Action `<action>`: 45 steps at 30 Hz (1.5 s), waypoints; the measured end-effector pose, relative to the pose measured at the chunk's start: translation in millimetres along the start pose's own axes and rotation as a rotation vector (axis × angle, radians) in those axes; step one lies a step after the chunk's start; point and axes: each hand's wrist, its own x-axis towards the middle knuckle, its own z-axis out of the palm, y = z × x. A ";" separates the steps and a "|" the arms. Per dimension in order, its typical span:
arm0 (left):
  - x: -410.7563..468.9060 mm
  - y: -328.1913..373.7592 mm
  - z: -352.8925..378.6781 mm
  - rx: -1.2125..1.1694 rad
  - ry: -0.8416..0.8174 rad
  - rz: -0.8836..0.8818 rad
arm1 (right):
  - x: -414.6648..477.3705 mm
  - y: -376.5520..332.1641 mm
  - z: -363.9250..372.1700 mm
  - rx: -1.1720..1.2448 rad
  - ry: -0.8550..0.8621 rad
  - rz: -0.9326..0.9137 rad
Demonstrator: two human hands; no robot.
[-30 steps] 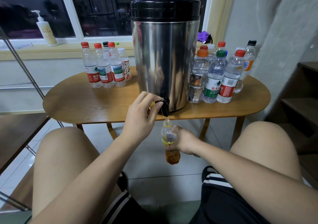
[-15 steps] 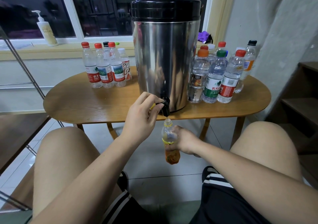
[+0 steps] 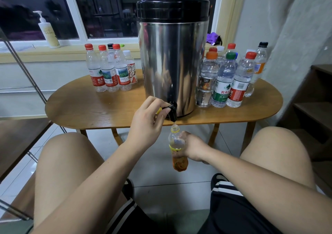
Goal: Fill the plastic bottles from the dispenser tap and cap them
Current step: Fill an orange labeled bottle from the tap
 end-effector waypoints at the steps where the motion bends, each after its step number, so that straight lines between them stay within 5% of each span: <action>1: 0.1 0.0 0.2 0.000 -0.001 -0.003 | 0.0 0.2 -0.1 -0.003 -0.001 -0.003; 45: -0.4 -1.6 -0.5 -0.010 0.007 0.003 | -1.3 0.1 2.4 0.034 0.013 0.019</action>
